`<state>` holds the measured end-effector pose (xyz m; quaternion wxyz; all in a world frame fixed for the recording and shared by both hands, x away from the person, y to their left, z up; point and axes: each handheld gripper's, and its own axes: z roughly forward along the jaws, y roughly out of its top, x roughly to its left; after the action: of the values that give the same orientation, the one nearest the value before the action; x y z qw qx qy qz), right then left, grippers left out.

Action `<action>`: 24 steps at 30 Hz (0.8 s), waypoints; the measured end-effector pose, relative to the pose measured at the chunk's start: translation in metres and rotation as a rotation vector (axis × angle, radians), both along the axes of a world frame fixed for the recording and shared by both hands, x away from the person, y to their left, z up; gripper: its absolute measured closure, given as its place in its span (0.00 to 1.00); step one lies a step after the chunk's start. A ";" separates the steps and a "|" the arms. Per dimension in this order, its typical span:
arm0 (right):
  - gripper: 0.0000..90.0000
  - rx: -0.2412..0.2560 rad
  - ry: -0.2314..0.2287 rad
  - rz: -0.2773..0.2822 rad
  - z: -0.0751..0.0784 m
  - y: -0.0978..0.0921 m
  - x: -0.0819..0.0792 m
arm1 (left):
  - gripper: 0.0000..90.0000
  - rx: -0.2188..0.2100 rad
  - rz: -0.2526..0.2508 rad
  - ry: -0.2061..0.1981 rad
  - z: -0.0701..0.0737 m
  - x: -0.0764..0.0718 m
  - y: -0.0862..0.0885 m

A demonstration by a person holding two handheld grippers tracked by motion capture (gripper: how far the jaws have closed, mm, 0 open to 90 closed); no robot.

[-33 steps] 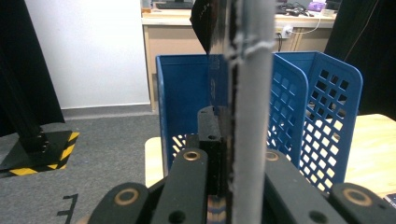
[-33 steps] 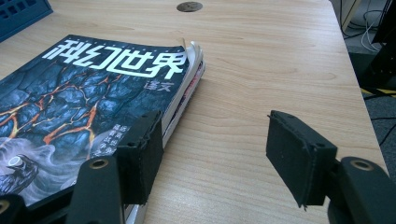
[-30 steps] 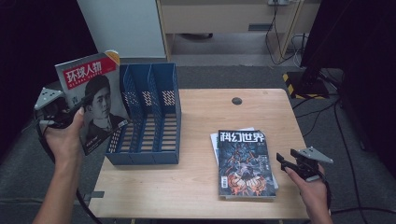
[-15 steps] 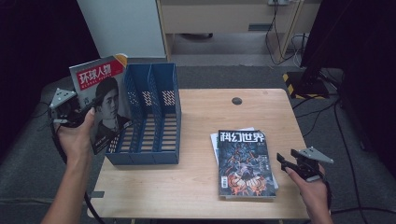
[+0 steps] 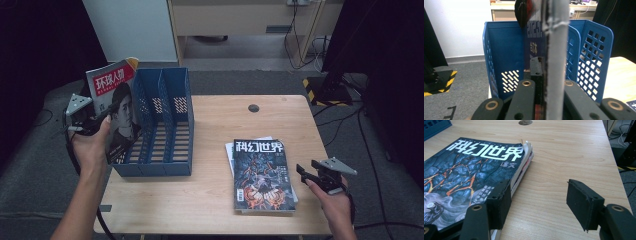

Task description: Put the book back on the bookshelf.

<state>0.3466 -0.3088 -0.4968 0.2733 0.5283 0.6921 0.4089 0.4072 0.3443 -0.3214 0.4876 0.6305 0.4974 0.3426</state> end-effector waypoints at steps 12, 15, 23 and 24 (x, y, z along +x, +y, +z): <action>0.41 -0.003 0.003 0.001 0.000 -0.001 0.000 | 0.96 -0.025 -0.002 -0.032 -0.016 0.004 0.006; 0.41 -0.007 0.007 0.002 -0.001 -0.001 0.001 | 0.96 -0.036 0.016 -0.043 -0.017 0.001 0.010; 0.41 -0.012 0.012 0.007 -0.002 0.001 0.001 | 0.96 -0.026 0.074 -0.063 -0.009 -0.004 0.020; 0.41 -0.016 0.013 0.011 -0.002 0.001 0.001 | 0.96 -0.029 0.066 -0.069 -0.010 -0.003 0.019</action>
<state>0.3474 -0.3074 -0.4984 0.2708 0.5249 0.7000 0.4016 0.4040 0.3632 -0.3313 0.5020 0.5945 0.5058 0.3724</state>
